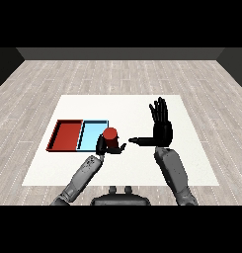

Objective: Pick the red can and put it in the red box

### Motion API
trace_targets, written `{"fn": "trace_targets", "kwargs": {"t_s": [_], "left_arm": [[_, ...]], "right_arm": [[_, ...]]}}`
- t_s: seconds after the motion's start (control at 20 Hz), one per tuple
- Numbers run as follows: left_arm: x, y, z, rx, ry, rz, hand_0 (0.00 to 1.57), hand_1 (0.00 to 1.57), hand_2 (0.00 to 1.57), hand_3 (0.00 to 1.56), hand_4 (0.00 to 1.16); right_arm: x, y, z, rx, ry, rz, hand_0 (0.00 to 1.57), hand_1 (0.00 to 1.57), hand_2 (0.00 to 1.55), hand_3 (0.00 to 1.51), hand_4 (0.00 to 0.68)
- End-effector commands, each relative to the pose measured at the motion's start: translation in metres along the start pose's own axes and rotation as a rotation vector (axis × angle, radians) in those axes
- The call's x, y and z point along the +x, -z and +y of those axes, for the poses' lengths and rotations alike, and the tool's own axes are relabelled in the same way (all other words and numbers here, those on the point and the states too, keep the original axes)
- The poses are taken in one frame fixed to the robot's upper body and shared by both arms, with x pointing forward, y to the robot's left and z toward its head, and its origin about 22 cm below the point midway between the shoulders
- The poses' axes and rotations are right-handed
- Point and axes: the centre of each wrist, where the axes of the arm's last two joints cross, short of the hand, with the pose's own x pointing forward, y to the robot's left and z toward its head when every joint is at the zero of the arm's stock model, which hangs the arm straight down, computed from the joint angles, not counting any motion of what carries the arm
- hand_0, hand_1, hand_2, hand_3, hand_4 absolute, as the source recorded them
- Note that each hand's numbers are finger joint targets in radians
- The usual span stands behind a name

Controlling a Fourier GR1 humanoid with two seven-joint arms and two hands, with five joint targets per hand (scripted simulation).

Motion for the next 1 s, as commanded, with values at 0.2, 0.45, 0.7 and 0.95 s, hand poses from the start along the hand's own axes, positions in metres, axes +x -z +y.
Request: {"fn": "trace_targets", "kwargs": {"t_s": [0.2, 0.45, 0.7, 0.95], "left_arm": [[0.036, 0.024, 0.051, 0.068, 0.088, -0.071, 1.57, 1.57, 1.57, 1.46, 1.12], [0.049, 0.039, 0.115, 0.106, 0.221, -0.049, 1.57, 1.57, 1.55, 1.44, 1.12], [0.053, 0.043, 0.133, 0.17, 0.323, -0.042, 1.57, 1.57, 1.56, 1.43, 1.13], [0.048, 0.072, 0.166, 0.223, 0.458, 0.046, 1.44, 1.44, 1.46, 1.39, 1.11]], "right_arm": [[-0.02, -0.029, -0.07, -0.115, -0.065, 0.048, 0.0, 0.0, 0.0, 0.0, 0.0], [-0.03, -0.051, -0.093, -0.128, -0.136, 0.135, 0.0, 0.0, 0.0, 0.0, 0.0], [-0.047, -0.094, -0.127, -0.144, -0.149, 0.209, 0.0, 0.0, 0.0, 0.0, 0.0], [-0.072, -0.108, -0.131, -0.143, -0.162, 0.269, 0.0, 0.0, 0.0, 0.0, 0.0]]}}
